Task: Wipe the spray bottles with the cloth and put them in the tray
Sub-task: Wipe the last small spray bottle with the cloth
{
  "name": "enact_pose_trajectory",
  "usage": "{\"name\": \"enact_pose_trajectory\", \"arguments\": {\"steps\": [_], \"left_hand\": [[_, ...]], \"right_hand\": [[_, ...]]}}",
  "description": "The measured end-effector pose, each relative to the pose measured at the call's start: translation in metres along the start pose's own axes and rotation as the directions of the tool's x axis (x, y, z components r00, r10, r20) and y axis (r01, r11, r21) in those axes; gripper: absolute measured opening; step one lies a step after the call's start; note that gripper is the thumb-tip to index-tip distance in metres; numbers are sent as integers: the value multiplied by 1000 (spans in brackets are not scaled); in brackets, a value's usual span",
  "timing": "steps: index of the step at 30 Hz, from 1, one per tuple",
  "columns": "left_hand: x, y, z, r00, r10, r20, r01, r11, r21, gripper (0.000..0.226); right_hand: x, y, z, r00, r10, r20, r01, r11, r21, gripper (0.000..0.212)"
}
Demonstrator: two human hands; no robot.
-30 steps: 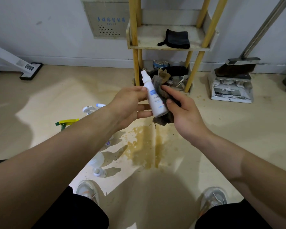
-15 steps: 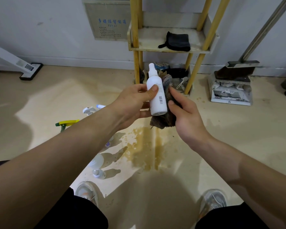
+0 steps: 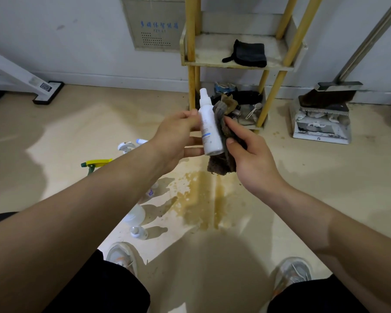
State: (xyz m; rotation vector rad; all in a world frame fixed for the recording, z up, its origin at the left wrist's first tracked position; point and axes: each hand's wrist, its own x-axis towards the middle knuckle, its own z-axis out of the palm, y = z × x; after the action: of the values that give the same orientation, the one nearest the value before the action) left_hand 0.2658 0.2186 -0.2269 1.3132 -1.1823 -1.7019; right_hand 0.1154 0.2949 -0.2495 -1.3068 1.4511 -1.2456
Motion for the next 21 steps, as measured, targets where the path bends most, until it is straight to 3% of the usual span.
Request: {"name": "enact_pose_trajectory", "arguments": {"steps": [6, 11, 15, 21], "left_hand": [[0, 1, -9, 999, -16, 42, 15, 1000, 5, 33], [-6, -2, -10, 991, -46, 125, 44, 999, 17, 25], [-8, -1, -17, 998, -30, 47, 27, 998, 50, 12], [-15, 1, -37, 987, -26, -157, 21, 999, -33, 32]], "right_hand": [[9, 4, 1, 996, 80, -43, -75, 993, 96, 46], [5, 1, 8, 1000, -18, 10, 17, 993, 120, 47], [-1, 3, 15, 989, -135, 56, 141, 984, -112, 47], [-9, 1, 28, 971, -175, 163, 220, 920, -323, 49]]}}
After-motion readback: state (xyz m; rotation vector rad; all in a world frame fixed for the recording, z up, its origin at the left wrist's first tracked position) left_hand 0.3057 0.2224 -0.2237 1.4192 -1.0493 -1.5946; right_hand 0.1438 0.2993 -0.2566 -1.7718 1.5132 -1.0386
